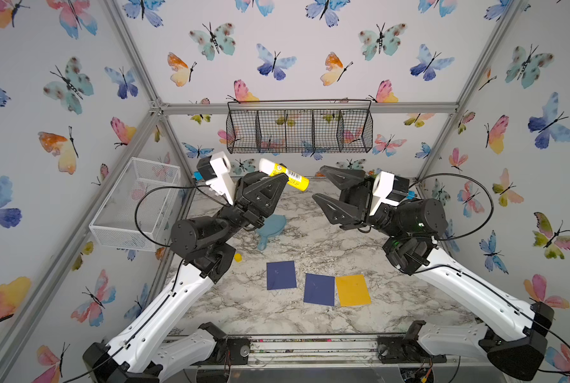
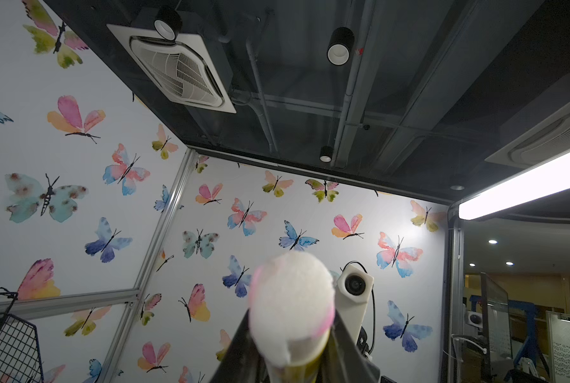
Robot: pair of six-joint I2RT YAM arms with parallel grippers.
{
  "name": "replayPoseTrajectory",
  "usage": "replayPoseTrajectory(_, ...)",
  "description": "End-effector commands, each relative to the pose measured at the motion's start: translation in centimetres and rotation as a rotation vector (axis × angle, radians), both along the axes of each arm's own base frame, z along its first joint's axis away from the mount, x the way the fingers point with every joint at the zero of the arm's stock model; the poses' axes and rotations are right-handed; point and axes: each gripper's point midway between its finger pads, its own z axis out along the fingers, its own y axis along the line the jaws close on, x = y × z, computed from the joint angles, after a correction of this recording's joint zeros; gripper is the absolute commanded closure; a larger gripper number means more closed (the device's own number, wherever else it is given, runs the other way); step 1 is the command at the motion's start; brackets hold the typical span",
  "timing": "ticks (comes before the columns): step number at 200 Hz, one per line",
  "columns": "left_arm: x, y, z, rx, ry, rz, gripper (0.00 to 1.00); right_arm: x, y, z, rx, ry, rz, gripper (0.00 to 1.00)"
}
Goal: Seal the envelope with a glue stick
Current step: Screw the glue stick.
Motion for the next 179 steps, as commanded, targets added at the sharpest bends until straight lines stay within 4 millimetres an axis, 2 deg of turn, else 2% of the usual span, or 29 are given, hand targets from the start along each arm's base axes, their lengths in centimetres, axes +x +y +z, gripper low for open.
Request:
replayPoseTrajectory(1,-0.8,1.0,1.4,-0.075,0.000,-0.036,0.98,-0.5,-0.2,1.7,0.033,-0.074,-0.004,0.43)
replayPoseTrajectory(61,-0.9,1.0,1.6,-0.076,-0.013,-0.027,0.99,1.1,1.0,0.4,0.020,0.050,0.030,0.52)
replayPoseTrajectory(159,-0.6,0.7,1.7,-0.067,-0.010,-0.024,0.99,1.5,1.9,0.1,0.012,0.101,0.081,0.60)
replayPoseTrajectory(179,-0.5,0.6,1.6,-0.064,-0.008,-0.028,0.99,1.5,1.8,0.1,0.016,0.101,0.083,0.67)
